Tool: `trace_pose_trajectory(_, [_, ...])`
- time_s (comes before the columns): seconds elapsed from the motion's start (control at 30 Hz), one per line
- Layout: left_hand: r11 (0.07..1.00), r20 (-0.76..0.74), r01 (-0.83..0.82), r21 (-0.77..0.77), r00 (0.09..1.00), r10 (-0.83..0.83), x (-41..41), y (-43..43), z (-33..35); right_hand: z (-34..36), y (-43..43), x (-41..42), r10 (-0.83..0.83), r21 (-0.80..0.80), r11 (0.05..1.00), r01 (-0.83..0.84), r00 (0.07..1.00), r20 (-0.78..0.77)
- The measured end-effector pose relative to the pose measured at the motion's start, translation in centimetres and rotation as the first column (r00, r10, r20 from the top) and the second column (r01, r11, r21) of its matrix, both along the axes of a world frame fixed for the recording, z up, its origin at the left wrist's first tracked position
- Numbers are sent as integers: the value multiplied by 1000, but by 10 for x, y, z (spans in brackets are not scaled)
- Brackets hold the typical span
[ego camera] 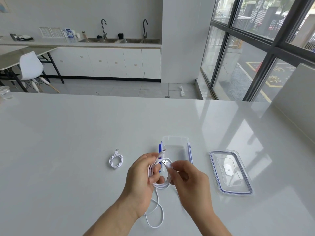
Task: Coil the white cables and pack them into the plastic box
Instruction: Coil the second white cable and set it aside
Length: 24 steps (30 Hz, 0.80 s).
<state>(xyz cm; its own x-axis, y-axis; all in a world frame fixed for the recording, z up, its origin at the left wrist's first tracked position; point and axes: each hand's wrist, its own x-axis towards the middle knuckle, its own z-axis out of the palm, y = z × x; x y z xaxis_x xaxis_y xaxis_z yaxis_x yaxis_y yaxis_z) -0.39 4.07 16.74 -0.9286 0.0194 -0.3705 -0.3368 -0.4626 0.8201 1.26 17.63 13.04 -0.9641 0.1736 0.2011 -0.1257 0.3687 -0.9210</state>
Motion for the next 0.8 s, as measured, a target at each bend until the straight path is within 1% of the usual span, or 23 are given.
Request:
trace_pose_trajectory(0.07, [978, 67, 28, 207, 997, -43, -2, -2, 0, -1, -2, 1, -29, 12, 1000, 29, 999, -14])
trace_pose_trajectory(0.1, [961, 77, 35, 273, 995, -58, -3, -3, -1, 0, -1, 0, -29, 6, 1000, 29, 999, -21])
trace_pose_trajectory(0.13, [951, 72, 45, 307, 995, -70, -3, -3, -1, 1, -1, 0, -25, -4, 1000, 25, 999, -22])
trace_pose_trajectory(0.2, [951, 44, 60, 304, 996, -76, -1, -2, -1, 3, 1, -2, -11, -32, 999, 10, 1000, -12])
trace_pose_trajectory(0.27, [963, 21, 48, 265, 998, -56, -1, -2, -2, 4, 3, -3, 5, -58, 998, -7, 999, -34])
trace_pose_trajectory(0.3, [970, 12, 39, 239, 999, -43, -1, -2, -2, 6, 4, -3, 13, -93, 996, -17, 999, -40])
trace_pose_trajectory(0.37, [985, -20, 20, 172, 1000, -16, -1, -1, -1, 9, 5, -2, 52, -261, 964, -54, 999, -17])
trace_pose_trajectory(0.43, [996, -67, 6, 90, 998, 0, 0, 2, 0, 13, 8, -5, 124, -457, 885, -92, 992, 40])
trace_pose_trajectory(0.47, [999, -90, -1, 45, 996, 5, 1, 3, 0, 15, 9, -7, 173, -531, 840, -109, 982, 71])
trace_pose_trajectory(0.53, [999, -128, -10, -49, 992, 4, 3, 5, 0, 19, 14, -12, 284, -613, 776, -146, 950, 134])
trace_pose_trajectory(0.6, [987, -160, -9, -162, 987, -17, 4, 5, -2, 21, 17, -16, 369, -634, 755, -169, 908, 197])
trace_pose_trajectory(0.63, [974, -177, -9, -226, 984, -32, 4, 5, -3, 21, 18, -18, 392, -622, 763, -176, 891, 228])
trace_pose_trajectory(0.73, [910, -233, 2, -415, 966, -108, 8, 6, -10, 20, 17, -20, 371, -527, 833, -168, 877, 306])
trace_pose_trajectory(0.8, [846, -268, 25, -533, 943, -197, 13, 6, -13, 19, 14, -20, 309, -406, 901, -151, 881, 358])
